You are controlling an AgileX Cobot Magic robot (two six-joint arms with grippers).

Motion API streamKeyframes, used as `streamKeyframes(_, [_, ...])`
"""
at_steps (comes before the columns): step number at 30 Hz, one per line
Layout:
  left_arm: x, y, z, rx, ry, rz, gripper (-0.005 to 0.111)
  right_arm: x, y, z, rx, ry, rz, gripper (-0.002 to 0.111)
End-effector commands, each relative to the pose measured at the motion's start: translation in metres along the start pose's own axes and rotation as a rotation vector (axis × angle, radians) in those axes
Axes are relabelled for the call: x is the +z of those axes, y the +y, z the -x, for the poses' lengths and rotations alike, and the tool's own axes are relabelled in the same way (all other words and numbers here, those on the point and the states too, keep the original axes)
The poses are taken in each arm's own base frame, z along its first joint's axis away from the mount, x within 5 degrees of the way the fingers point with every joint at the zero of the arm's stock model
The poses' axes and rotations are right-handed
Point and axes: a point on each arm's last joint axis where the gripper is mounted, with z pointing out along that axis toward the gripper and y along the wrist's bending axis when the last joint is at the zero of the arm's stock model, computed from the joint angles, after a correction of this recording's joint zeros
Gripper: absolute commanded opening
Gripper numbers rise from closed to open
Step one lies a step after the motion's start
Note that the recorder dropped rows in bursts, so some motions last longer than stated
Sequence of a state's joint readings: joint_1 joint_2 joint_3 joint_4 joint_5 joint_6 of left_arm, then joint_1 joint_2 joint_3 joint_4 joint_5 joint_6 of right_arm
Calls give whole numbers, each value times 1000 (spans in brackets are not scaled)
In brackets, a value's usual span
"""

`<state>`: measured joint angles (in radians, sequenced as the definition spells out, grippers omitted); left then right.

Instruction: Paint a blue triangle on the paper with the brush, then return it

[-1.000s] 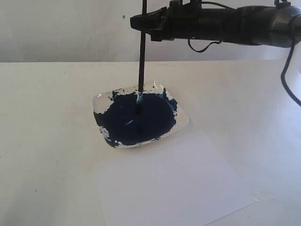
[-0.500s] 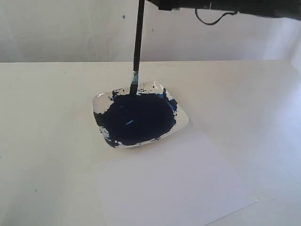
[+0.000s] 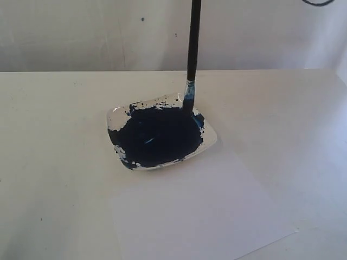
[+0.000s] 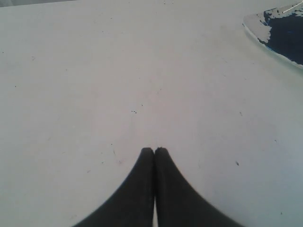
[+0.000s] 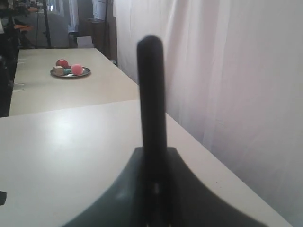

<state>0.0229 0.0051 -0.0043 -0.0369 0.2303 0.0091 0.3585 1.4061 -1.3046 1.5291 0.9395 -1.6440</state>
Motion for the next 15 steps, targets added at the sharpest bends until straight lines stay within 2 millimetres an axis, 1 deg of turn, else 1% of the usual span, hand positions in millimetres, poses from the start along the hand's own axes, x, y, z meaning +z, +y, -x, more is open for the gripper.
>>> streamKeyframes(1, [1, -1, -2, -14, 11, -10, 0, -26, 26, -3, 2, 2, -62, 0])
streamKeyframes(4, [1, 0, 0, 15, -11, -5, 0, -38, 38, -11, 13, 16, -121, 0])
streamKeyframes(8, [1, 1, 6, 22, -74, 6, 0, -56, 54, -34, 52, 51, -235, 0])
streamKeyframes(10, [0, 1, 10, 22, -115, 13, 0, -62, 60, -45, 102, 43, -270, 0])
streamKeyframes(11, [0, 2, 14, 22, -157, 20, 0, -64, 62, -48, 109, 47, -278, 0])
streamKeyframes(12, [-2, 3, 23, 21, -263, 39, 0, -66, 65, -55, 111, 61, -285, 0])
streamKeyframes(13, [-4, 4, 29, 21, -326, 50, 0, -66, 66, -57, 112, 64, -288, 0])
streamKeyframes(14, [-8, 6, 38, -5, -436, 64, 0, -68, 68, -59, 112, 68, -287, 0])
streamKeyframes(15, [-11, 7, 45, -120, -524, 47, 0, -68, 69, -63, 132, 64, -285, 0])
